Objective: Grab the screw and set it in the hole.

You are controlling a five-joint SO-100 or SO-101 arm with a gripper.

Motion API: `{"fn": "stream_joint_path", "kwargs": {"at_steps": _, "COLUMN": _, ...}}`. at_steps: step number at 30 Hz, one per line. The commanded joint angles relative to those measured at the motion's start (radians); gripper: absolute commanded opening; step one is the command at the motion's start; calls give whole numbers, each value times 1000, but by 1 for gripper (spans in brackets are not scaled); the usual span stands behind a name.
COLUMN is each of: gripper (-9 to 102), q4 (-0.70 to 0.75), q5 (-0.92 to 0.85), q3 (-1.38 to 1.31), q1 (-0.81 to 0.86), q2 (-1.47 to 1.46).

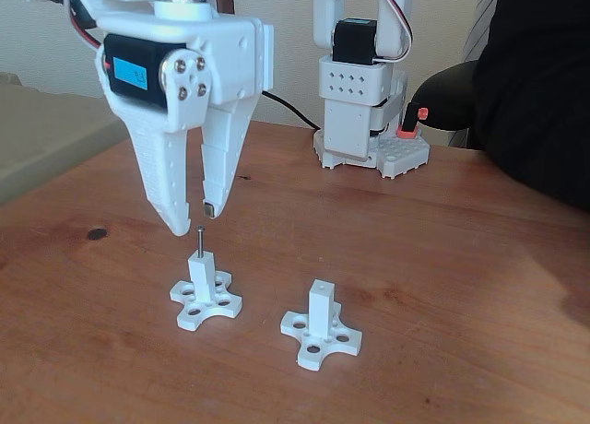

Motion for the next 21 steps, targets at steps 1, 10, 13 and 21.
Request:
{"fn": "stream_joint_path", "kwargs": {"at_steps": 1, "gripper": 9, "q4": 6, "q5": -12, "q3": -52, "q1": -11, "q2": 21}}
{"fn": "stream_joint_path", "kwargs": {"at_steps": 10, "gripper": 9, "q4": 5, "q5": -15, "q3": -49, "q1": -9, "q2": 17}}
{"fn": "stream_joint_path", "kwargs": {"at_steps": 13, "gripper": 9, "q4": 3, "q5": -15, "q3": -48, "q1": -8, "q2": 14}}
{"fn": "stream_joint_path", "kwargs": {"at_steps": 21, "gripper": 9, "q4": -5, "q5": -15, "q3": -43, "q1": -9, "q2": 5}}
